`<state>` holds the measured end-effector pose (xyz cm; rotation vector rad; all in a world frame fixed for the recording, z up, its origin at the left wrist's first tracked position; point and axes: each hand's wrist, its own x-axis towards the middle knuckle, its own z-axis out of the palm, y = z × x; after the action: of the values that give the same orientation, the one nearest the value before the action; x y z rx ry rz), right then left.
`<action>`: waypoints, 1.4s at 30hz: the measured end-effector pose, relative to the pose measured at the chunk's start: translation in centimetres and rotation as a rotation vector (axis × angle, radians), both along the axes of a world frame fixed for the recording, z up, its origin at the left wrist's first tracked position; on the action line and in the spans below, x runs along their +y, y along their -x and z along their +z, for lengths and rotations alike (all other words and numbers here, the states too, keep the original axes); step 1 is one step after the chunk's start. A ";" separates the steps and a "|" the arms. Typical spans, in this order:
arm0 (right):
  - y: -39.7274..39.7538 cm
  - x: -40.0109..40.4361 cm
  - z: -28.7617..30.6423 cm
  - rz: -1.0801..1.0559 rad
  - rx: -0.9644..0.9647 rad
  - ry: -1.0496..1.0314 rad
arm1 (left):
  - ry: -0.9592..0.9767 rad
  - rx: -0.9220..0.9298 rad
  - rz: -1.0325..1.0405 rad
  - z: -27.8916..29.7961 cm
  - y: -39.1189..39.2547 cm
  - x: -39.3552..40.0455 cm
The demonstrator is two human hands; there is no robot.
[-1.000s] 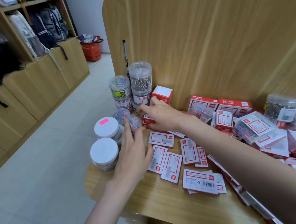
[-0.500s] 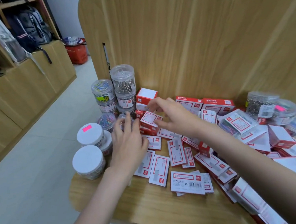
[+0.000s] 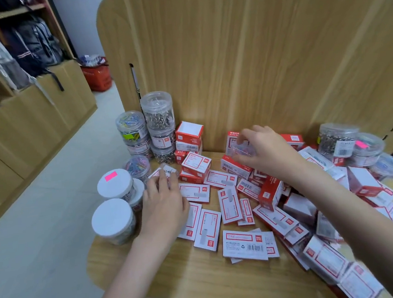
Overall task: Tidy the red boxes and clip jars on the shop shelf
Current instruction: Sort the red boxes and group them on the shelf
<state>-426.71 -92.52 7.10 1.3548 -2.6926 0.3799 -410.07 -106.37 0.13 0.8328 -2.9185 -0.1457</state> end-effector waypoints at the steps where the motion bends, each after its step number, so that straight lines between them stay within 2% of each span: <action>1: -0.1 0.0 0.0 -0.003 -0.024 -0.032 | -0.005 0.000 -0.001 0.0 0.0 0.1; 6: -0.4 -0.3 -0.4 -0.005 -0.013 -0.065 | -0.102 -0.008 0.009 0.6 0.2 0.3; 10: -0.2 -0.2 -0.7 -0.011 -0.016 0.004 | -0.054 -0.053 -0.004 0.9 0.1 0.5; 15: -0.6 0.1 -0.3 0.013 0.081 0.233 | -0.045 -0.131 0.013 1.6 0.4 1.5; 19: -1.3 -0.7 1.0 0.117 0.088 0.373 | -0.085 -0.097 0.023 1.8 1.5 1.6; 23: -1.9 -1.3 1.1 0.154 -0.032 0.434 | -0.087 -0.104 0.025 2.0 1.1 1.5; 27: -3.0 -2.2 0.9 0.170 -0.318 0.547 | -0.002 -0.122 -0.024 2.1 -0.6 2.0; 30: -4.1 -3.7 0.6 0.184 -0.477 0.574 | -0.012 -0.107 -0.019 1.8 -1.4 2.2; 33: -4.8 -5.6 -0.1 0.208 -0.545 0.559 | -0.084 -0.004 -0.008 0.9 -2.5 1.9; 38: -5.3 -8.2 -1.5 0.166 -0.612 0.439 | -0.102 0.390 -0.074 0.1 -5.4 1.4; 40: -5.7 -8.9 -1.8 0.185 -0.643 0.370 | -0.122 0.458 -0.088 0.0 -6.3 1.5; 42: -6.1 -9.4 -1.9 0.208 -0.594 0.273 | -0.126 0.468 -0.107 -0.3 -6.8 1.6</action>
<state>-420.56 -101.89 5.19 1.6391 -2.7639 1.3036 -403.27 -104.77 -0.12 0.5620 -2.5277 -0.4683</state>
